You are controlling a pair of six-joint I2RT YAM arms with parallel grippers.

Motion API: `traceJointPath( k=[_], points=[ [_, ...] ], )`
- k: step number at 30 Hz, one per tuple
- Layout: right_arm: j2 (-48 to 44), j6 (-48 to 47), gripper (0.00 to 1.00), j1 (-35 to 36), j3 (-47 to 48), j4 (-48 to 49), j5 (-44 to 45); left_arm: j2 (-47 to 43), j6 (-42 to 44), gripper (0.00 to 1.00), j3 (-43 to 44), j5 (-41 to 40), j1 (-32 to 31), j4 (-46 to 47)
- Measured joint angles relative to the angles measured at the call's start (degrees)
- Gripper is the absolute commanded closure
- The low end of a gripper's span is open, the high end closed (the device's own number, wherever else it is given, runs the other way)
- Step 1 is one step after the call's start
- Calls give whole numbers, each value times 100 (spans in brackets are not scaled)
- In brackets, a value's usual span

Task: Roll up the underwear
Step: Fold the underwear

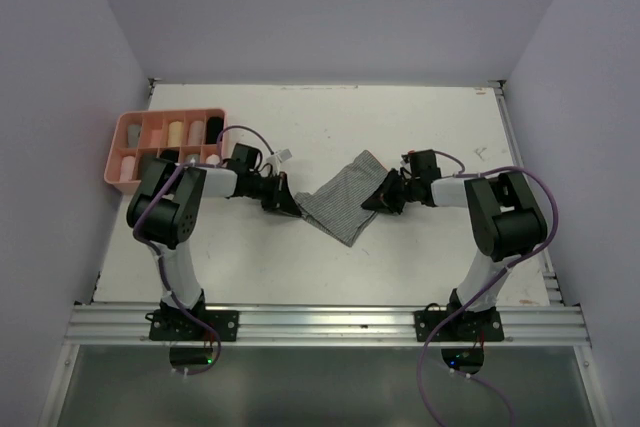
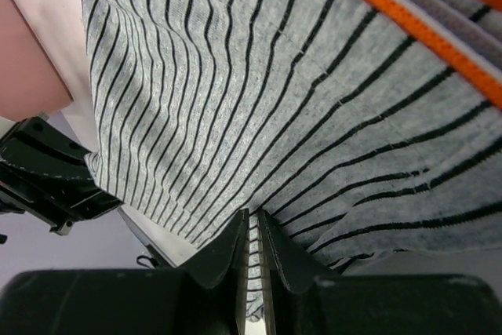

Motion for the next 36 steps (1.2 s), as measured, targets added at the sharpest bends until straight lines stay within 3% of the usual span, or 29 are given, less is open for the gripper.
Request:
traceJointPath(
  k=[16, 28, 36],
  points=[
    [22, -914, 87, -201, 254, -774, -181, -564, 911, 100, 157, -1414, 136, -824],
    [-17, -1331, 68, -173, 389, -1191, -625, -640, 1309, 96, 166, -1464, -247, -804],
    [-570, -1263, 70, 85, 413, -1871, -251, -669, 1338, 96, 157, -1572, -614, -802]
  ],
)
